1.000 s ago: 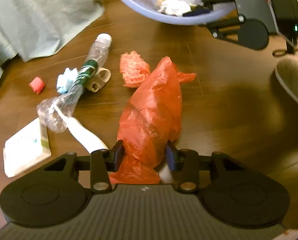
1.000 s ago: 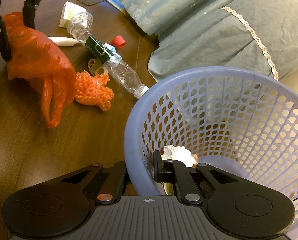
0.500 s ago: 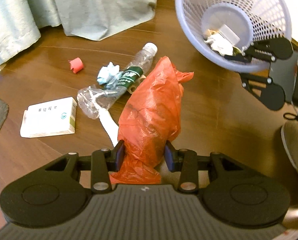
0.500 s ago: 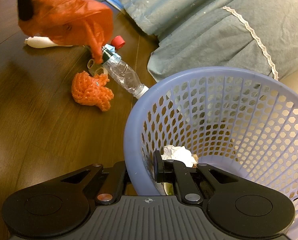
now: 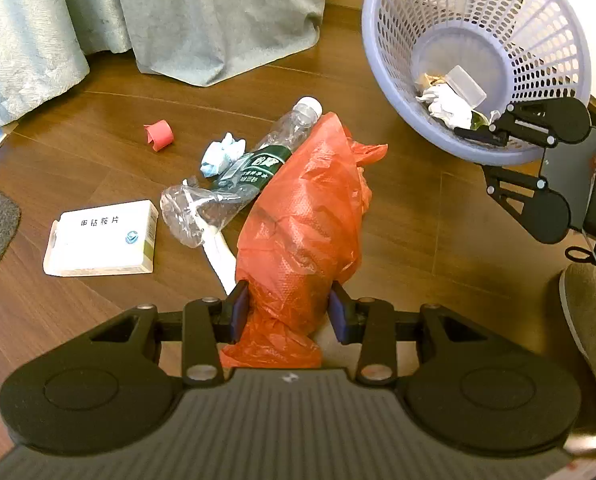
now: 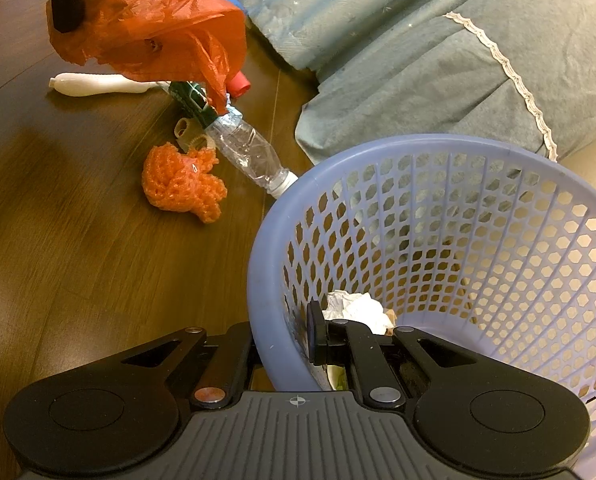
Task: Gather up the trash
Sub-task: 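Lift the orange bag with the left gripper toward the basket, then carry the orange bag over the basket and open the left gripper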
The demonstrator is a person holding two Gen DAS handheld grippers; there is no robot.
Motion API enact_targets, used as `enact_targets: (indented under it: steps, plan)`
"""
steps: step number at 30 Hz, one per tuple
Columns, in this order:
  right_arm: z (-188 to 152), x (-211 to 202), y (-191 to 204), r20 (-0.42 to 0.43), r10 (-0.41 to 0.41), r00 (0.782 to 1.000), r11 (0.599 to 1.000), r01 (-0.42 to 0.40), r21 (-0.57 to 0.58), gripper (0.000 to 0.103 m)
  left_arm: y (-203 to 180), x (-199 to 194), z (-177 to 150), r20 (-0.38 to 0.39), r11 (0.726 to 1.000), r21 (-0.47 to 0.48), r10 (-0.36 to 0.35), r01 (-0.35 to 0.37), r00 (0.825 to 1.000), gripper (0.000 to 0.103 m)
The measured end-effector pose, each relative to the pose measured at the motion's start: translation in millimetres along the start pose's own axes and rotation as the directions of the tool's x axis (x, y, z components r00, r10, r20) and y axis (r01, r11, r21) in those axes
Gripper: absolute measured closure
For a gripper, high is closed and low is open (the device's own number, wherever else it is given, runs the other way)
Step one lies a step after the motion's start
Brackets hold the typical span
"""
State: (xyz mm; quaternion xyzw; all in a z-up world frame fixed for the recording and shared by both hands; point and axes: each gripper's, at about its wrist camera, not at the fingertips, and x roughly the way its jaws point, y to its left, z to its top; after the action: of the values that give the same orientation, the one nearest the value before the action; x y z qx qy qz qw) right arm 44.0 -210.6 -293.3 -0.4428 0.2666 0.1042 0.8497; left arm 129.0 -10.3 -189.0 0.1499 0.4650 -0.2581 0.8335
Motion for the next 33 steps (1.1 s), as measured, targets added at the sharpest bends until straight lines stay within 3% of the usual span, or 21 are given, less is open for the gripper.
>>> enact_targets:
  steps: [22, 33]
  plan:
    - [0.4, 0.1, -0.1, 0.001, 0.0, 1.0, 1.0, 0.0, 0.005, 0.098, -11.4, -9.7, 25.0, 0.045, 0.999, 0.02, -0.039, 0.038, 0.998, 0.068]
    - [0.9, -1.4, -1.8, 0.004, 0.0, 1.0, 1.0, 0.0, 0.019, 0.098, -49.3, -24.2, 82.6, 0.138, 0.984, 0.13, -0.136, 0.118, 0.981, 0.068]
